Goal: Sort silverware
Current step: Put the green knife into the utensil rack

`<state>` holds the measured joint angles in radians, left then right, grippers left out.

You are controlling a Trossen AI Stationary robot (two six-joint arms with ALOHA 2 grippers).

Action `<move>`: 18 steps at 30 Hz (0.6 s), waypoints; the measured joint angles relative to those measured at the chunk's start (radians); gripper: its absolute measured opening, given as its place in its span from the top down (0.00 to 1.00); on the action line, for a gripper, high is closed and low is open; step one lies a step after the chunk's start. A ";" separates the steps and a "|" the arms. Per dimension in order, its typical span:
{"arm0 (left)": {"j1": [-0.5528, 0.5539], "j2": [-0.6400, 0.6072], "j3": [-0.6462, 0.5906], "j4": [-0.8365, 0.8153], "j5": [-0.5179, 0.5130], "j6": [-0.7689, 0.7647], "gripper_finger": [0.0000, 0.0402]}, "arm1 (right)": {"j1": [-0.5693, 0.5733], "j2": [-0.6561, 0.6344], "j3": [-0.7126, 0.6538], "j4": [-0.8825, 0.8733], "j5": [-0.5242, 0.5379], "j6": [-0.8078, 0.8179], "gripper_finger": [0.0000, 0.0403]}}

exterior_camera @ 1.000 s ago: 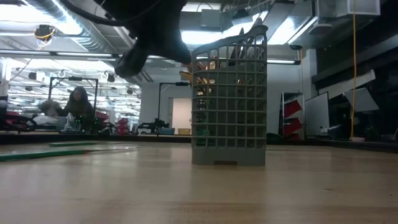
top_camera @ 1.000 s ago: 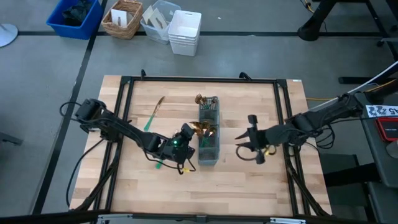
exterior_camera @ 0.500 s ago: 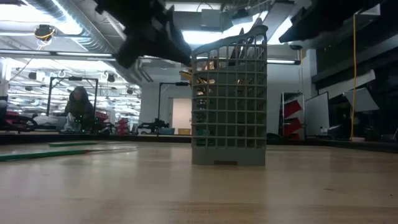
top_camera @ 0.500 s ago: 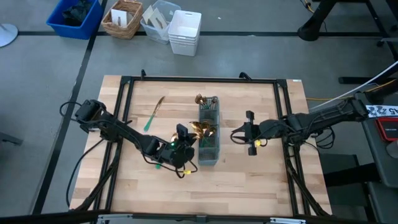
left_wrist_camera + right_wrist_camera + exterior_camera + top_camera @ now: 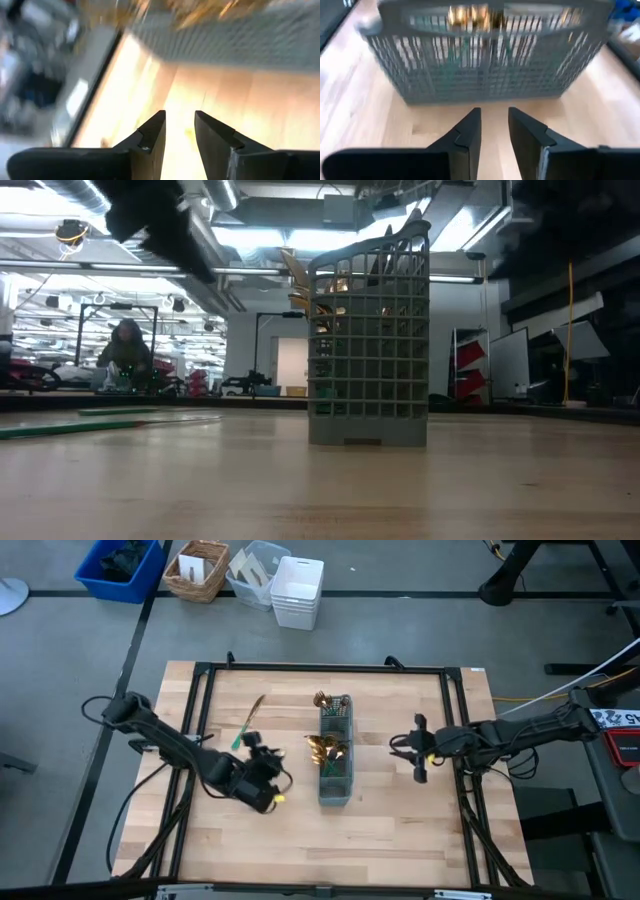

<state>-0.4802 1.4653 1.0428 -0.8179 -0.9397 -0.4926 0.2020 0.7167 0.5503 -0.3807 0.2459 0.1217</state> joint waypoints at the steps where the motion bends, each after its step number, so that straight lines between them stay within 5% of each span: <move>1: 0.005 -0.009 0.000 -0.070 0.020 -0.077 0.76 | 0.000 -0.007 -0.024 0.001 -0.003 0.018 0.75; 8: 0.067 -0.066 -0.030 -0.302 0.306 -0.452 0.76 | 0.000 -0.001 -0.205 0.234 -0.056 0.131 0.75; 13: 0.091 -0.068 -0.106 -0.149 0.524 -0.537 0.76 | 0.001 -0.002 -0.301 0.388 -0.107 0.204 0.75; 18: 0.097 -0.065 -0.194 0.064 0.576 -0.558 0.76 | 0.000 -0.001 -0.330 0.401 -0.108 0.259 0.75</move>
<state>-0.3832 1.4006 0.8484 -0.7536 -0.3632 -1.0510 0.2024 0.7158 0.2205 0.0200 0.1377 0.3804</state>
